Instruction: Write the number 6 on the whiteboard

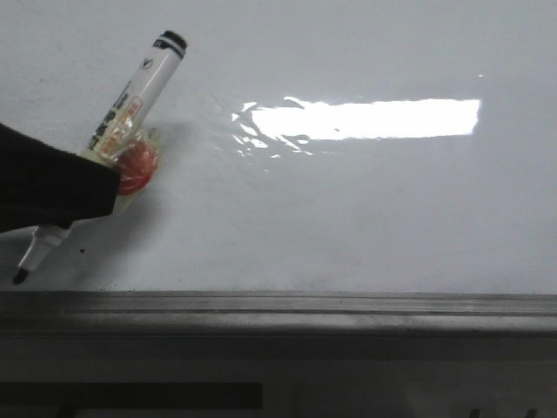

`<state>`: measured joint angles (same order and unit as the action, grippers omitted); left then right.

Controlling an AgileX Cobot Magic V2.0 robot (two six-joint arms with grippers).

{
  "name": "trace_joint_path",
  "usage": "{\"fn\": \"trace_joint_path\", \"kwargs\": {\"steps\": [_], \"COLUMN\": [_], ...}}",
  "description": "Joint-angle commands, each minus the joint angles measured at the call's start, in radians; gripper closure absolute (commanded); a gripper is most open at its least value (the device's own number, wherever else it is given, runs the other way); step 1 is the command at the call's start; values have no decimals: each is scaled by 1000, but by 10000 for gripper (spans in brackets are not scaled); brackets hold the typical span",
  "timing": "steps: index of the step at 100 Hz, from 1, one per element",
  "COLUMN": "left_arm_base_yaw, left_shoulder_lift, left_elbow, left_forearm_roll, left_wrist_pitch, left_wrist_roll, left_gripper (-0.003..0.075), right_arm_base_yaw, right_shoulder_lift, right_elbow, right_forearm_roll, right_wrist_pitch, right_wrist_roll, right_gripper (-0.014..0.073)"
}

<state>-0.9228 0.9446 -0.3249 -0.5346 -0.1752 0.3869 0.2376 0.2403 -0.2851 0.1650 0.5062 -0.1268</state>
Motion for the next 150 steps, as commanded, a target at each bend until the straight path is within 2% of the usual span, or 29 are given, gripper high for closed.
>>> {"fn": "trace_joint_path", "kwargs": {"steps": [1,23,30,42,52,78,99,135,150], "left_arm_base_yaw": [1,1,1,1,1,1,1,1,-35], "left_shoulder_lift": [-30,-36,-36,-36,-36,-36,-36,-38,-38], "left_elbow": [-56,-74,-74,-74,-74,-74,-74,-74,-74], "left_forearm_roll": [109,335,365,423,503,570,578,608,608], "left_wrist_pitch": [13,42,44,42,40,0,-11,-42,-59], "left_wrist_roll": [-7,-7,-7,-7,-6,-6,-6,-6,-6], "left_gripper": [739,739,739,739,739,739,739,739,739], "right_arm_base_yaw": [66,217,254,309,362,577,725,743,741], "right_shoulder_lift": [18,81,126,222,299,494,623,738,739], "right_elbow": [-53,-99,-124,-176,-207,-284,-333,-365,-365], "right_forearm_roll": [31,60,80,88,100,110,110,118,118], "right_wrist_pitch": [-57,-2,-7,-32,-93,-205,-377,-482,-499], "right_wrist_roll": [-44,-46,-46,-46,-50,-50,-50,-50,-50], "right_gripper": [647,631,569,388,315,313,313,312,283]}}
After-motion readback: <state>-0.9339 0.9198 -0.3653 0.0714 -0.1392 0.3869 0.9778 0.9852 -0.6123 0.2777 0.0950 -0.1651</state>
